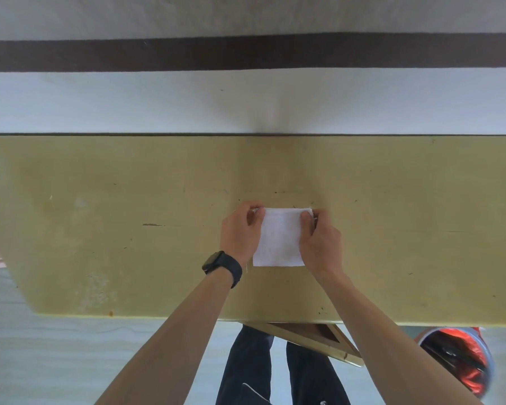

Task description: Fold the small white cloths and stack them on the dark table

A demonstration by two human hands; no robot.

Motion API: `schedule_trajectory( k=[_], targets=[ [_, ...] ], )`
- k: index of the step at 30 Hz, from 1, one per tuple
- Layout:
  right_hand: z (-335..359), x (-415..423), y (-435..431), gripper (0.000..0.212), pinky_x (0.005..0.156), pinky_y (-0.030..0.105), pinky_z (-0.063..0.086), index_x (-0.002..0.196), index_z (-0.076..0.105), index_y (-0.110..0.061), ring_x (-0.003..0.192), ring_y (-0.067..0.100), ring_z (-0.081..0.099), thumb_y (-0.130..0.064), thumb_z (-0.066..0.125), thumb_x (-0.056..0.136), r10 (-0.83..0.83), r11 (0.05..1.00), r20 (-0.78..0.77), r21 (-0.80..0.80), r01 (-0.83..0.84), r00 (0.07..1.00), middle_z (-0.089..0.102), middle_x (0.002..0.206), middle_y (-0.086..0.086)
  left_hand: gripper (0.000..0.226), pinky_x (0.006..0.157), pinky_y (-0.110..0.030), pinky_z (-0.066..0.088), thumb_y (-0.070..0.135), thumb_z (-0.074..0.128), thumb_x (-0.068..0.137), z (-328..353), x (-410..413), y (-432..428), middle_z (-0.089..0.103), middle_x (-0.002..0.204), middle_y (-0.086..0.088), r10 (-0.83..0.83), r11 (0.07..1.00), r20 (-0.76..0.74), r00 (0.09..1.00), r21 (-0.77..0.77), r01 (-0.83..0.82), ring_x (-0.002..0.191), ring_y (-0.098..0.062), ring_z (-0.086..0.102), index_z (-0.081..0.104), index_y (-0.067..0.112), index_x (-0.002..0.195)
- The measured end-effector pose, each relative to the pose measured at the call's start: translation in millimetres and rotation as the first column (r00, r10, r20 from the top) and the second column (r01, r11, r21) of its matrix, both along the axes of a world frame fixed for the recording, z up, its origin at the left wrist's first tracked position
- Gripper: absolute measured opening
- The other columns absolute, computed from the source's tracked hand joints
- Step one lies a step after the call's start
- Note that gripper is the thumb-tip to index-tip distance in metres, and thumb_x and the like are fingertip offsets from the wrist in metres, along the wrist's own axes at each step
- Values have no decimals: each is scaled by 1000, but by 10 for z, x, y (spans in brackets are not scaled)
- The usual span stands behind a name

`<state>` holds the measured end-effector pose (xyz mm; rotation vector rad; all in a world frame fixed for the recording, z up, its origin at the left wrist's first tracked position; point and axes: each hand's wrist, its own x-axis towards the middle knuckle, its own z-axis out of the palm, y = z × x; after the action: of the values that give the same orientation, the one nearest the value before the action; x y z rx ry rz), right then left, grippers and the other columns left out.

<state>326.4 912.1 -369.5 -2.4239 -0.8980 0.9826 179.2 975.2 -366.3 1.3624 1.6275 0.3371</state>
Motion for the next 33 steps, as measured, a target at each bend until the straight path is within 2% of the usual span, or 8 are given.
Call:
schedule_trajectory(
  k=[7,12,17,21,23,26,30,33],
  targets=[
    [9,-3,91,29,58,37,46,96,45,-24,68,25,58,-49,30,101,0,997,78,-78,6,997,60,72,0,17,74,-26,52,37,52,99,-41,28,52,65,88,13,-81,993,-132,988,78,92,84,-6,61,66,29,104],
    [96,43,158,32,64,36,40,99,42,-22,69,31,55,-50,28,100,157,970,259,-220,-100,953,55,68,-1,19,64,-29,49,44,45,99,-35,15,64,58,94,8,-180,970,-289,940,108,219,75,-16,58,57,34,109],
    [182,93,-42,41,65,34,35,114,46,-18,92,23,49,-55,38,97,136,987,411,-133,-88,901,50,103,-1,25,61,-33,47,40,46,99,-4,-69,-134,56,109,-4,-228,878,-413,882,305,370,83,-25,58,52,27,119],
    [108,131,-305,42,77,38,43,125,50,-13,108,28,47,-42,50,96,56,998,430,1,-63,901,49,122,7,39,83,-41,49,38,51,92,-122,-91,-459,57,129,-8,-290,729,-515,807,427,535,103,-30,58,53,23,127],
    [52,107,-339,40,89,41,41,126,53,-10,115,31,46,-36,48,96,97,978,435,125,-166,895,51,130,10,45,99,-44,43,37,51,93,-172,-44,-566,51,142,-6,-358,680,-509,783,432,593,123,-28,51,55,21,135],
    [-97,64,-326,47,106,39,32,140,46,-10,139,25,36,-30,40,99,334,878,477,156,-452,813,41,152,7,55,118,-46,19,38,43,98,-250,75,-579,29,160,2,-421,676,-504,754,380,631,147,-19,24,42,17,149],
    [-304,178,-308,61,120,49,16,156,18,-11,152,16,7,-41,19,103,511,828,405,4,-561,758,12,165,3,63,121,-50,-2,43,34,101,-369,118,-503,4,165,9,-483,704,-530,697,237,669,152,-12,-2,16,21,158],
    [-365,221,-323,66,122,50,9,158,9,-11,153,17,0,-47,7,103,579,794,390,-72,-603,716,3,166,2,68,119,-50,-12,51,31,100,-415,75,-463,-5,165,10,-530,702,-530,662,164,694,150,-10,-12,4,27,158]
  ],
)
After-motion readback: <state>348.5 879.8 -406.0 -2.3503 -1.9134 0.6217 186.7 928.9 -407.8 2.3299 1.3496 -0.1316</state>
